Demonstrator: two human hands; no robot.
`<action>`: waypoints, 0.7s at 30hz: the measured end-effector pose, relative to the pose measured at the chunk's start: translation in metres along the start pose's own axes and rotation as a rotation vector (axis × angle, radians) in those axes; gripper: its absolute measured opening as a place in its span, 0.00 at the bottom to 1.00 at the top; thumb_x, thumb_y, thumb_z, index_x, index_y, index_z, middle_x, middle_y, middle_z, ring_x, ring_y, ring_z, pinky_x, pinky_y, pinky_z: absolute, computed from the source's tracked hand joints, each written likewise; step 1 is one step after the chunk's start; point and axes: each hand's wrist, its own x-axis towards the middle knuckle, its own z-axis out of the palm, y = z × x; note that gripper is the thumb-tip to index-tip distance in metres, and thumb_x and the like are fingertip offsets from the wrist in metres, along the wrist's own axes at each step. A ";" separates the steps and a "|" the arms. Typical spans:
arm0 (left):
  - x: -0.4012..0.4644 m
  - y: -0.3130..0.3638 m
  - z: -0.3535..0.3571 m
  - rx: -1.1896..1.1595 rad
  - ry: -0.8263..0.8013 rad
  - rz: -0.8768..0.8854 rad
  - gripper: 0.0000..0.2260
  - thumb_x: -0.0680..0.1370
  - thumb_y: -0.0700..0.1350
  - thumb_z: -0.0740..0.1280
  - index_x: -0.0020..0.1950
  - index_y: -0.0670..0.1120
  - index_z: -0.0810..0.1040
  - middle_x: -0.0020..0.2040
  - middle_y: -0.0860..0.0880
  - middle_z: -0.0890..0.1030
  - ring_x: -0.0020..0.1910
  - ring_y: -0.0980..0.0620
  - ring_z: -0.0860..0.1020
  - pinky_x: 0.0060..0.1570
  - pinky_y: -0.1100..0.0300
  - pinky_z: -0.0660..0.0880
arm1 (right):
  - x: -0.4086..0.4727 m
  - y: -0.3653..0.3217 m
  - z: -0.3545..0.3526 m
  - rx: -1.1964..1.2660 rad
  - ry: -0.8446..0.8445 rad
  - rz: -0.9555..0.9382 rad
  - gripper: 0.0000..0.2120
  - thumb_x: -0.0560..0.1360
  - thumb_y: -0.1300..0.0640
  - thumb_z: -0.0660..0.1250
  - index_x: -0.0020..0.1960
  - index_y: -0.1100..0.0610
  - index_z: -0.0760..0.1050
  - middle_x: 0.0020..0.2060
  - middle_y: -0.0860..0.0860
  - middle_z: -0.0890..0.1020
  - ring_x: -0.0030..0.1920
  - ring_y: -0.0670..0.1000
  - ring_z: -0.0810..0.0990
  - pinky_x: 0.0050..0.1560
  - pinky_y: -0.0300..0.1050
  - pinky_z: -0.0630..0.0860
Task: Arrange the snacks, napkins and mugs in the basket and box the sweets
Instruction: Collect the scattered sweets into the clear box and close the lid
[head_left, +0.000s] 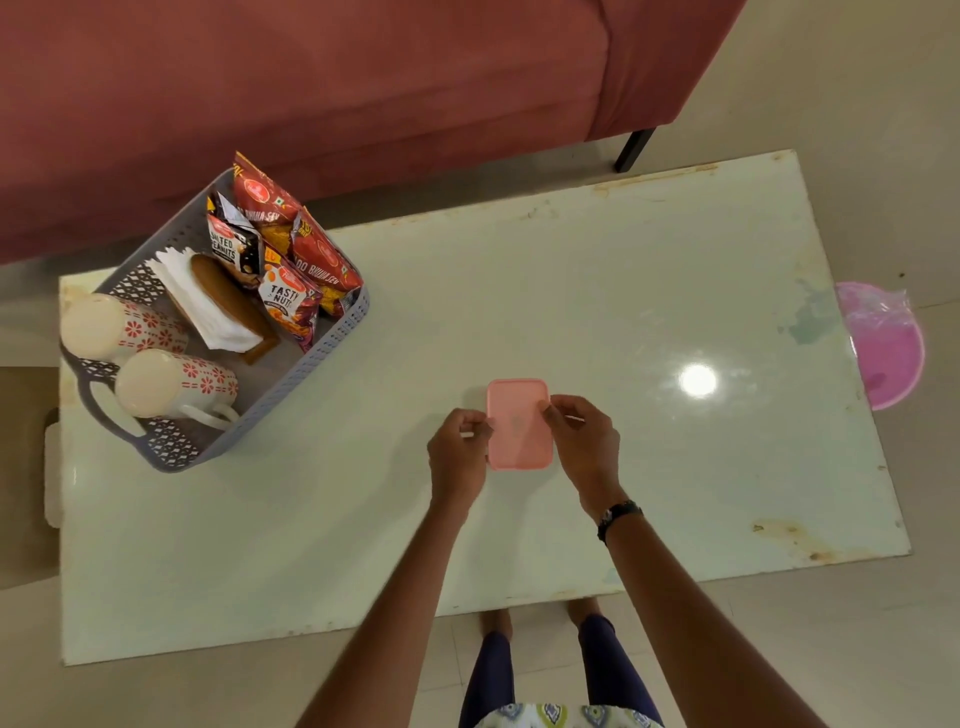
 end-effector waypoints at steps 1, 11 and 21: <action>-0.008 -0.005 0.000 -0.011 0.007 -0.008 0.04 0.74 0.41 0.68 0.47 0.43 0.79 0.41 0.49 0.79 0.45 0.43 0.81 0.48 0.46 0.81 | -0.006 0.006 -0.001 -0.008 -0.010 -0.008 0.11 0.74 0.54 0.68 0.53 0.59 0.80 0.47 0.52 0.83 0.46 0.49 0.80 0.42 0.30 0.73; -0.021 -0.023 0.003 -0.061 0.062 0.006 0.07 0.74 0.39 0.70 0.48 0.36 0.78 0.43 0.44 0.78 0.41 0.45 0.81 0.34 0.70 0.79 | -0.022 0.027 -0.006 0.130 -0.043 0.095 0.08 0.71 0.57 0.72 0.50 0.57 0.80 0.45 0.51 0.84 0.45 0.49 0.82 0.51 0.43 0.79; -0.017 -0.027 0.009 -0.096 0.096 -0.013 0.06 0.73 0.36 0.70 0.47 0.34 0.77 0.43 0.41 0.78 0.39 0.43 0.81 0.31 0.72 0.77 | -0.022 0.035 -0.002 0.145 0.024 0.063 0.07 0.70 0.58 0.73 0.46 0.60 0.80 0.43 0.53 0.84 0.45 0.52 0.82 0.48 0.46 0.81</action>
